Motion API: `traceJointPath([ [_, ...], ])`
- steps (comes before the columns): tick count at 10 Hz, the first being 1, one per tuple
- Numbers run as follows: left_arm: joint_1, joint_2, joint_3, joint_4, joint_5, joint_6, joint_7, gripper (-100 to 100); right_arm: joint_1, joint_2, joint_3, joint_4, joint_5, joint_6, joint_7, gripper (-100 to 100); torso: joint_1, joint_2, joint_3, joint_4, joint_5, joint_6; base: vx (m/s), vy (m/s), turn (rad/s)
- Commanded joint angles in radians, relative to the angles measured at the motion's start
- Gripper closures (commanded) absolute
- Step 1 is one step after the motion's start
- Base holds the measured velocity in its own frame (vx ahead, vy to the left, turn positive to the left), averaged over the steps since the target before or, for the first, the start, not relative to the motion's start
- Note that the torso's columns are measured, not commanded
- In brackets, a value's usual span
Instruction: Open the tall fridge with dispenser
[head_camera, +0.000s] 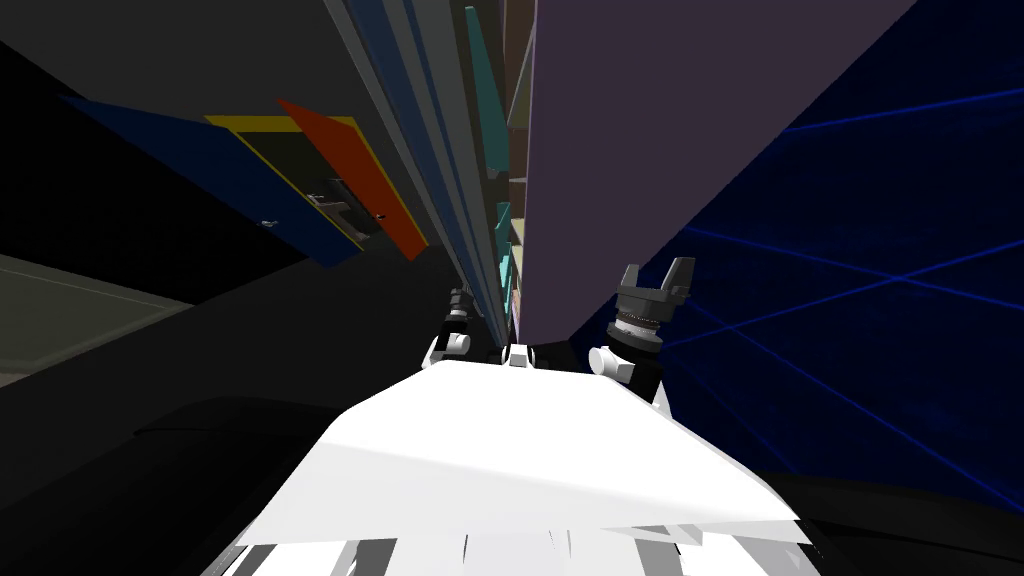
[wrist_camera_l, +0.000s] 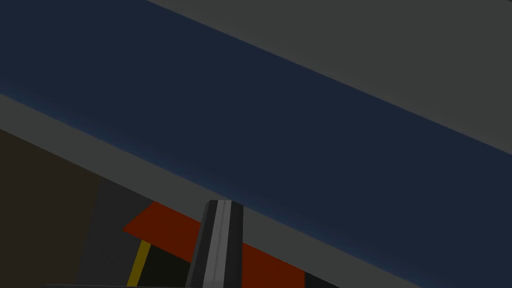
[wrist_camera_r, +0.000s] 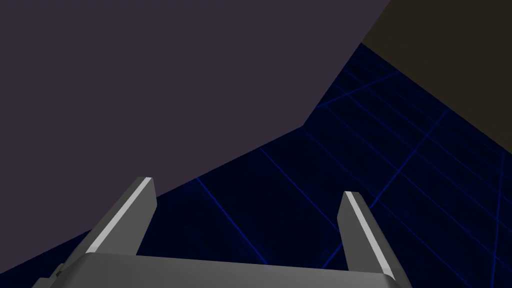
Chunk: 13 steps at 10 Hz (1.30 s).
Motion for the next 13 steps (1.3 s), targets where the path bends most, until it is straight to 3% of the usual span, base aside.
traceJointPath([
  [1,-0.023,0.034,-0.025,0.005,0.007,0.006,0.019,100,0.0,0.0,0.0,0.0,0.0,0.0,0.0,0,0.002,-0.002,-0.001,0.001,-0.001,0.002,0.015,0.314,-0.113],
  [8,-0.057,0.101,-0.069,0.014,0.021,0.014,0.057,100,0.0,0.0,0.0,0.0,0.0,0.0,0.0,0,0.004,0.006,0.004,0.001,0.001,-0.002,-0.025,0.272,-0.095],
  [9,-0.05,0.093,-0.064,0.009,0.019,0.014,0.052,100,0.0,0.0,0.0,0.0,0.0,0.0,0.0,0,0.008,0.008,0.005,0.002,0.002,-0.002,-0.038,0.156,-0.036],
  [10,-0.057,0.091,-0.075,0.038,0.02,-0.001,0.055,-100,0.0,0.0,0.0,0.0,0.0,0.0,0.0,0,0.0,0.005,0.003,0.001,0.001,-0.002,0.0,0.063,-0.083],
  [13,-0.065,0.086,-0.089,0.079,0.02,-0.024,0.057,-100,0.0,0.0,0.0,0.0,0.0,0.0,0.0,0,0.001,-0.002,-0.001,-0.003,0.001,0.0,0.008,0.056,-0.059],
])
